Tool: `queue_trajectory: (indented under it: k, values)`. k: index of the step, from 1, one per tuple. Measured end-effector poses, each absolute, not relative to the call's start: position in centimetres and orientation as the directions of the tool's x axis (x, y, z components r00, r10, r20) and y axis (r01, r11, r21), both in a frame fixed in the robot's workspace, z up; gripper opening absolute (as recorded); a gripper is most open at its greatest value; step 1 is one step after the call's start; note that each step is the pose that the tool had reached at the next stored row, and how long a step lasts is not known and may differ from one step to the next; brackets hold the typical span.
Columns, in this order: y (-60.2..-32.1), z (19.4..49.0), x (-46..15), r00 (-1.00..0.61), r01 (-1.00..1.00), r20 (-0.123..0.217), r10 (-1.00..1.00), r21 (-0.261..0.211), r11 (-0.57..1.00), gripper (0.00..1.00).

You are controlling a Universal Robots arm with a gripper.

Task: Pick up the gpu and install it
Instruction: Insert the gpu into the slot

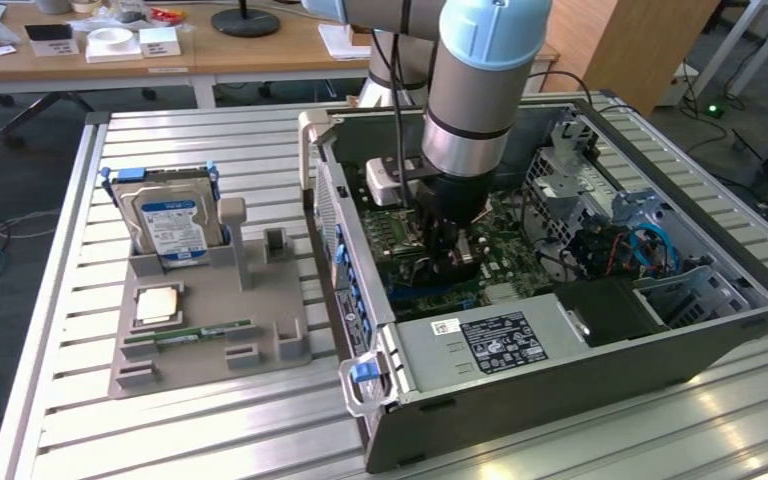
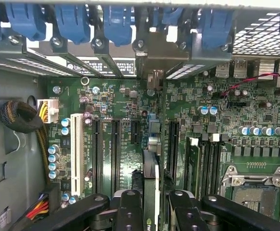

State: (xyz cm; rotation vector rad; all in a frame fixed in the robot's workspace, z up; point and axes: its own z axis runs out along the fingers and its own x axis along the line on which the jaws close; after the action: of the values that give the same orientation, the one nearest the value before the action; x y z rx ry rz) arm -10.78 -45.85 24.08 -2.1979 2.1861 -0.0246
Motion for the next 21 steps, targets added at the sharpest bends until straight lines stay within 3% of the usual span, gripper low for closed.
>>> queue_trajectory:
  k: [21]
  values:
    - [-45.87,23.85,-11.15,0.006,-0.999,-0.018,-1.000,-0.041,-0.005,0.26]
